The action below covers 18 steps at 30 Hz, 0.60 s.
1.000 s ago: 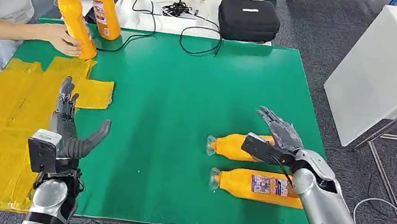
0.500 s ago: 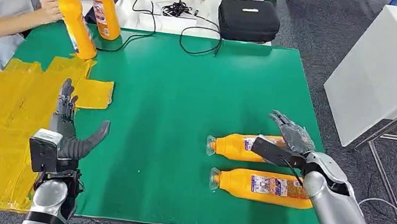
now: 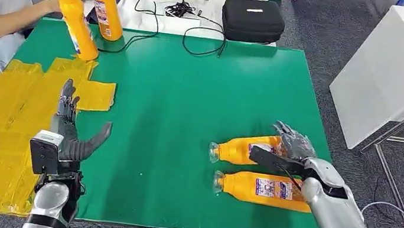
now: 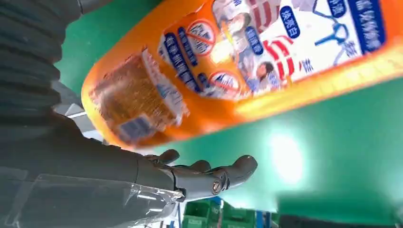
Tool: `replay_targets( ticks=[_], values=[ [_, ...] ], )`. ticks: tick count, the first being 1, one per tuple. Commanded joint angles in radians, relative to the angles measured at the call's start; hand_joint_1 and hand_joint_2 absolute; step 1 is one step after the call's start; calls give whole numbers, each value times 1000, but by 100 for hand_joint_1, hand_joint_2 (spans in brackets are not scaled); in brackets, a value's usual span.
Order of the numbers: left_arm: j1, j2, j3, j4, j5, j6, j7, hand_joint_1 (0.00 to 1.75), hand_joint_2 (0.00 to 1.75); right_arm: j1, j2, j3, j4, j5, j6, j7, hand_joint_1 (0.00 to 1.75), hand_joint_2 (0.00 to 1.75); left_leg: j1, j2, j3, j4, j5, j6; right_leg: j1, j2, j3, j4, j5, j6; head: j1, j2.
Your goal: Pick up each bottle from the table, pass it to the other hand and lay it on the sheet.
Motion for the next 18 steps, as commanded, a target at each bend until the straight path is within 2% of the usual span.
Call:
replay_targets(
  ticks=[1,12,13,14,15,16,18],
  values=[
    [-40,-6,-1,66,4,-2,10,0,175,-96,111,85,253,69,-39,50,0,175,1,3,6,-1,-2,-2,1,2,5,-1,-1,-1,0,0],
    [-44,-6,-6,72,4,-3,11,0,175,-102,127,91,284,83,-49,52,0,175,1,1,6,-1,-2,-2,1,0,5,-1,-1,-1,0,0],
    [-47,-8,-7,75,5,-3,12,0,175,-101,138,87,294,89,-63,70,9,175,1,1,8,-1,-2,-2,1,0,7,-1,-2,-1,0,0],
    [-47,-9,-8,76,5,-3,12,0,175,-99,146,87,299,93,-73,78,24,175,1,1,6,-1,-2,-2,1,0,5,-1,-1,-1,0,0],
    [-47,-10,-8,76,6,-3,13,0,175,-98,150,85,303,94,-78,83,106,175,1,2,7,-1,-2,-2,1,0,7,-1,-1,-1,0,0],
    [-46,-11,-9,77,6,-3,14,0,175,-97,156,78,309,93,-90,90,140,175,1,1,6,-1,-1,-2,1,0,5,-2,-1,-1,0,0],
    [-44,-10,-11,76,6,-1,17,0,175,-102,171,60,336,101,-127,89,159,175,1,1,9,-1,-2,-3,2,-1,8,-2,-2,-1,0,0]
  ],
)
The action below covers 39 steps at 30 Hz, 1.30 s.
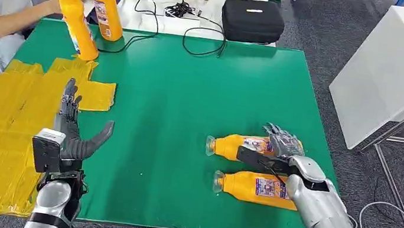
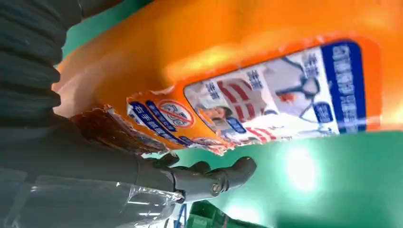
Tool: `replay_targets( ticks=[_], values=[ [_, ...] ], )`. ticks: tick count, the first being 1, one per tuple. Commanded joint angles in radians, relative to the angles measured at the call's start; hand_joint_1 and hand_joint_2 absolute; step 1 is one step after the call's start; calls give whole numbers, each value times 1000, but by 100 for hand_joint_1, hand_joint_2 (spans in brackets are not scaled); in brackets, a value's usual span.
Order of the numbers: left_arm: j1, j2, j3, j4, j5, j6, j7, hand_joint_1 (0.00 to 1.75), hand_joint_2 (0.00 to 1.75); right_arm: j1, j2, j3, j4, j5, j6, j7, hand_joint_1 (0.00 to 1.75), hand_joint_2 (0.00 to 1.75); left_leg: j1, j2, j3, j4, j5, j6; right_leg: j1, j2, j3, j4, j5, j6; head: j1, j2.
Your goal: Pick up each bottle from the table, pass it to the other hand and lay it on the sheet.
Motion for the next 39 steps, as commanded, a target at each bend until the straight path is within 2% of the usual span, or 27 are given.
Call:
replay_targets(
  ticks=[1,3,7,15,16,18,21,23,24,27,32,33,37,39],
  values=[
    [-33,-2,-9,64,7,0,14,0,175,-29,78,-7,152,16,-87,25,161,175,1,1,4,-1,-1,-2,1,-1,5,-1,-1,-1,0,0],
    [-30,-4,-8,59,7,1,17,0,175,-21,88,-35,134,16,-122,36,175,175,1,1,8,-1,-3,-3,2,-1,8,-2,-2,-1,0,0],
    [-24,-8,-9,46,1,1,28,0,175,-7,113,-91,85,58,-154,65,175,175,0,1,4,0,-1,-1,1,0,3,-1,-1,-1,0,0],
    [-20,-13,-10,36,-4,-2,38,0,175,30,141,-170,-1,100,-256,69,175,175,1,1,6,0,-3,-2,1,0,6,0,-3,-1,0,0],
    [-17,-14,-11,32,-6,-3,40,0,175,46,146,-195,-46,108,-300,76,175,175,0,1,3,0,-1,-1,1,0,3,0,-1,-1,0,0],
    [-12,-15,-15,26,-9,-5,44,0,175,88,161,-266,-149,109,-373,53,175,175,1,2,6,1,-3,-2,1,0,6,0,-3,-1,0,0],
    [-9,-15,-19,24,-10,-7,45,0,175,120,164,-300,-233,107,-380,44,175,175,0,0,2,0,-1,-1,0,-1,2,0,-1,-1,0,0],
    [-10,-12,-27,26,-11,-13,47,0,175,159,188,-365,-318,75,-461,5,175,175,1,0,5,1,-3,-2,1,-1,6,0,-3,-1,0,0],
    [-13,-12,-35,29,-11,-21,49,0,175,181,199,-398,-368,45,-500,-23,175,175,1,0,2,0,-1,-1,1,-1,2,0,-1,-1,0,0],
    [-27,-8,-63,51,-15,-42,58,0,175,241,223,-460,-498,-10,-547,-75,175,175,1,-2,1,0,-1,-1,1,-3,2,0,-2,-1,0,0],
    [-44,-3,-91,78,-15,-69,77,0,175,274,246,-489,-551,-53,-561,-123,175,175,1,-3,1,0,-1,-1,1,-4,2,0,-2,-1,0,0],
    [-50,8,-111,90,1,-120,103,0,175,287,260,-493,-569,-91,-559,-157,175,175,1,-2,4,0,-2,-2,1,-4,5,0,-3,-1,0,0],
    [-64,19,-152,104,24,-208,124,0,175,305,302,-471,-589,-234,-449,-234,175,175,1,-2,4,0,-2,-2,1,-3,4,0,-3,-1,0,0],
    [-64,19,-154,101,24,-208,124,0,175,307,309,-464,-583,-233,-449,-235,175,175,1,0,4,0,-2,-2,1,-2,5,0,-3,-2,0,0]
  ],
)
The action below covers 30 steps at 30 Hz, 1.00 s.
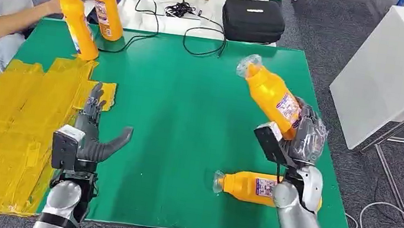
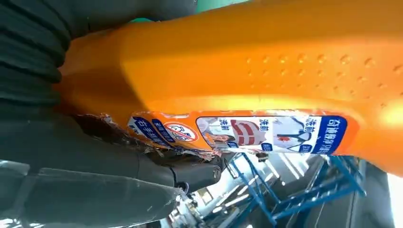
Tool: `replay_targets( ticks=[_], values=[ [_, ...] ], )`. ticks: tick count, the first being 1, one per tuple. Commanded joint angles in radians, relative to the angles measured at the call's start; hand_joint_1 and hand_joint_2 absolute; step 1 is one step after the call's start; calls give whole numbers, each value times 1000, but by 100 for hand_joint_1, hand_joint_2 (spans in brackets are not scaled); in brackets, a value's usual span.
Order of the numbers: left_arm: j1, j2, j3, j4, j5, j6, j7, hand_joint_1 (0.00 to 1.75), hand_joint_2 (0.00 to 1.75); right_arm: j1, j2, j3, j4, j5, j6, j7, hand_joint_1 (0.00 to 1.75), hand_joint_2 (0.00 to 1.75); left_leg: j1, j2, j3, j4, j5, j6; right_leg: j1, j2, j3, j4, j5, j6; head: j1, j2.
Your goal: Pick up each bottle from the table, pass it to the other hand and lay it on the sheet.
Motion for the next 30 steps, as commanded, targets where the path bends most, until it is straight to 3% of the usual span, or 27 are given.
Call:
replay_targets(
  ticks=[1,12,30],
  values=[
    [-55,35,-85,79,33,-89,26,0,175,24,89,-29,-63,-143,107,-84,175,175,1,1,4,-1,-2,-2,1,0,4,0,-1,-1,0,0],
    [-72,38,-155,81,71,-161,39,0,175,-31,189,122,124,-231,239,-146,175,175,1,3,6,0,-2,-2,1,2,6,-1,-1,-1,0,0],
    [-94,35,-184,91,123,-199,46,0,175,-85,288,256,363,-216,227,-166,175,175,1,3,7,-1,-3,-2,1,2,6,-1,-2,-1,0,0]
  ],
)
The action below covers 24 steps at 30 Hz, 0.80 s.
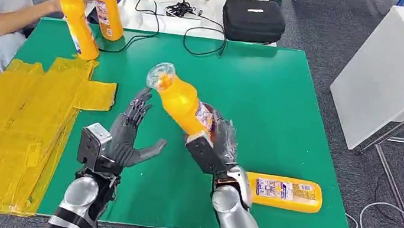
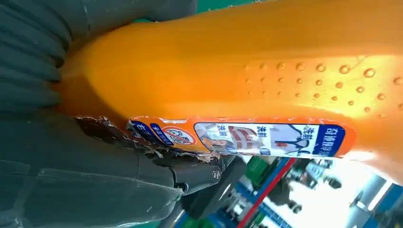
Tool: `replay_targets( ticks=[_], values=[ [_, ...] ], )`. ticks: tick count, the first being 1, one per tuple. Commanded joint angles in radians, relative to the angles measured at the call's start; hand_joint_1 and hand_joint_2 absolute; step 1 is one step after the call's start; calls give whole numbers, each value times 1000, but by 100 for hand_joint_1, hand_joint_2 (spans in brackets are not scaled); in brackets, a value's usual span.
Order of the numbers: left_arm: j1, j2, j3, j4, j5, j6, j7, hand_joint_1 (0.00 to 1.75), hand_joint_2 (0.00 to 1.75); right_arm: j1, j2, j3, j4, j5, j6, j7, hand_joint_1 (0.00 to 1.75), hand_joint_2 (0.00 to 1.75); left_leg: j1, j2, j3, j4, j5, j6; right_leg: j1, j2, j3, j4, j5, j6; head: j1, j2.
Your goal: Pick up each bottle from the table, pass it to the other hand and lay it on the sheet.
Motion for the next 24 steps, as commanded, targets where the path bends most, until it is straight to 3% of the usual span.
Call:
replay_targets(
  ticks=[1,6,12,24],
  values=[
    [-52,34,-36,74,30,-17,7,0,175,-92,42,79,236,-3,-26,-19,175,175,0,2,5,-1,-2,-1,1,1,5,-1,-1,-1,0,0],
    [-54,36,-38,77,36,-18,6,0,175,-101,49,98,260,-5,-32,-28,175,175,1,2,8,0,-3,-2,2,1,8,-1,-2,-1,0,0],
    [-66,40,-26,107,80,-29,12,0,175,-77,50,362,236,-67,-57,-41,175,175,1,3,7,0,-3,-2,1,2,7,-1,-2,-1,0,0],
    [-104,54,48,265,316,-192,84,0,175,-21,50,556,164,-34,-18,-80,175,175,2,1,6,-1,-2,-2,2,-1,6,-1,-2,-2,0,0]
  ],
)
